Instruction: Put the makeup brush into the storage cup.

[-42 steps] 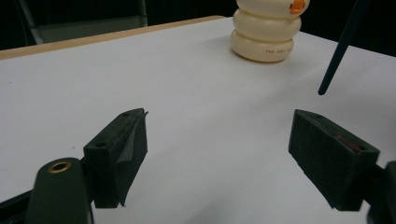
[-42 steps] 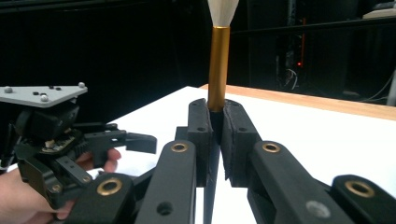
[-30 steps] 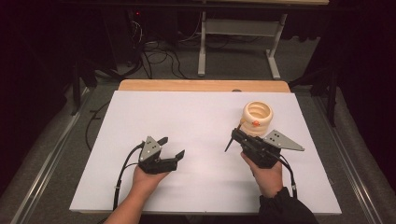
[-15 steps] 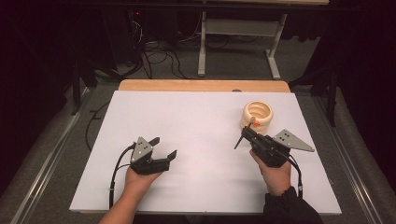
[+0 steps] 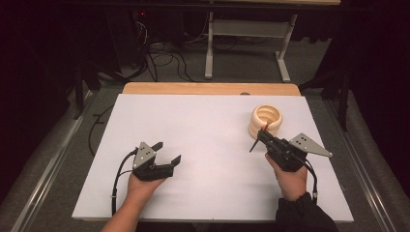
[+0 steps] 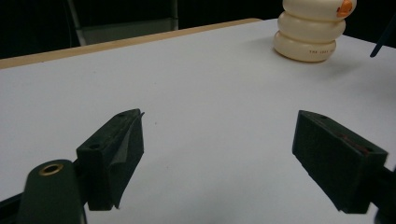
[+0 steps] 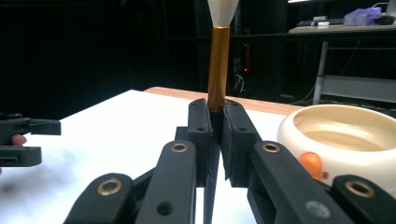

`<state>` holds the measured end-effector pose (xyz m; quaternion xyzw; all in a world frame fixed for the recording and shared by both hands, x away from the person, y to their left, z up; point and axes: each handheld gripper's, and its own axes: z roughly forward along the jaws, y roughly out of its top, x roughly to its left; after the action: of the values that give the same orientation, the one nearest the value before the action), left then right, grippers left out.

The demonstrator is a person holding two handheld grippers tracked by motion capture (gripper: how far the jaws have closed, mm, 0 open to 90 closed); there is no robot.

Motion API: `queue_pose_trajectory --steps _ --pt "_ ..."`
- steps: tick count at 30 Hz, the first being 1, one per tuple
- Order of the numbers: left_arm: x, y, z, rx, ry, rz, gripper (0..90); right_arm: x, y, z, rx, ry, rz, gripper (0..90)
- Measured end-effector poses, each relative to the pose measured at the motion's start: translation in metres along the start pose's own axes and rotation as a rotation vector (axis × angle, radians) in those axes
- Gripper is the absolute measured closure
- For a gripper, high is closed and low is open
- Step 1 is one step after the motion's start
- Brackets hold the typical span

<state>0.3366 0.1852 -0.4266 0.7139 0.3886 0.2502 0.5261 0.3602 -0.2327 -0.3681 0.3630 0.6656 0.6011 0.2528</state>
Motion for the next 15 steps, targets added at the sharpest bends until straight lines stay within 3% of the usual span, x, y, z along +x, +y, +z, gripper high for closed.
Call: queue_pose_trajectory --steps 15 --pt "-0.002 0.001 0.001 -0.002 -0.007 0.008 16.1 -0.016 0.002 -0.008 -0.023 -0.067 0.0 85.4"
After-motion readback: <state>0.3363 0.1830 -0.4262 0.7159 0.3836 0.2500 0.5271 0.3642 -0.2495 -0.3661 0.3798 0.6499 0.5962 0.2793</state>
